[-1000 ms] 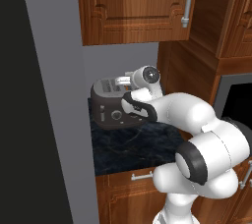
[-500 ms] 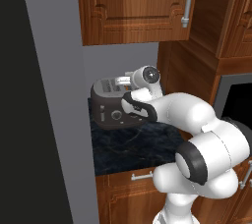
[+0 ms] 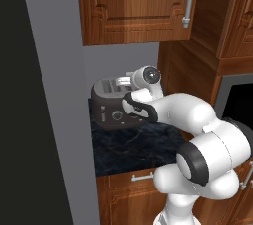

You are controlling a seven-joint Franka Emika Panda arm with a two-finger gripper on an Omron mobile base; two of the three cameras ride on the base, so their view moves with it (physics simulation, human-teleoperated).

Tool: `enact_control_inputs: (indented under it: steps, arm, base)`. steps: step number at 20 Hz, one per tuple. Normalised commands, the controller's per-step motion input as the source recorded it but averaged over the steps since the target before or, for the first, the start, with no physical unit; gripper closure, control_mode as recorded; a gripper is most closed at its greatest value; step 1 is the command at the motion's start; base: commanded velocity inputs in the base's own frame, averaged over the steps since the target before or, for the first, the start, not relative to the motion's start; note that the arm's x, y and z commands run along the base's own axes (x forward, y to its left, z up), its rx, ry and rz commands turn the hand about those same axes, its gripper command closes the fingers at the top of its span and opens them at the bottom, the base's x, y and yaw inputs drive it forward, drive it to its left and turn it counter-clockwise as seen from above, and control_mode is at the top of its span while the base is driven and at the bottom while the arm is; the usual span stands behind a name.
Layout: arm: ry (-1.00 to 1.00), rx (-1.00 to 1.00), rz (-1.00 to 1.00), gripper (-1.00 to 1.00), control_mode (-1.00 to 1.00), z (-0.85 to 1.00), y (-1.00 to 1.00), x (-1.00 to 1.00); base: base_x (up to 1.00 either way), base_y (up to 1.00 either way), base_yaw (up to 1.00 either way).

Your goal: Start the toaster. Once the lever pops up, take the bread to the plate on the dining counter.

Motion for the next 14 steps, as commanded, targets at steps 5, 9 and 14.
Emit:
enact_control_inputs:
  steps: [5, 9, 14]
  arm:
    - [0.00, 0.00, 0.00, -1.00, -1.00, 0.00, 0.00, 0.00]
    - [0.00, 0.00, 0.00, -1.00, -1.00, 0.00, 0.00, 0.00]
    - [0.00, 0.00, 0.00, -1.00, -1.00, 0.00, 0.00, 0.00]
  base:
    - [0.00, 0.00, 0.00]
    - [0.00, 0.00, 0.00]
    - [0.00, 0.00, 0.00]
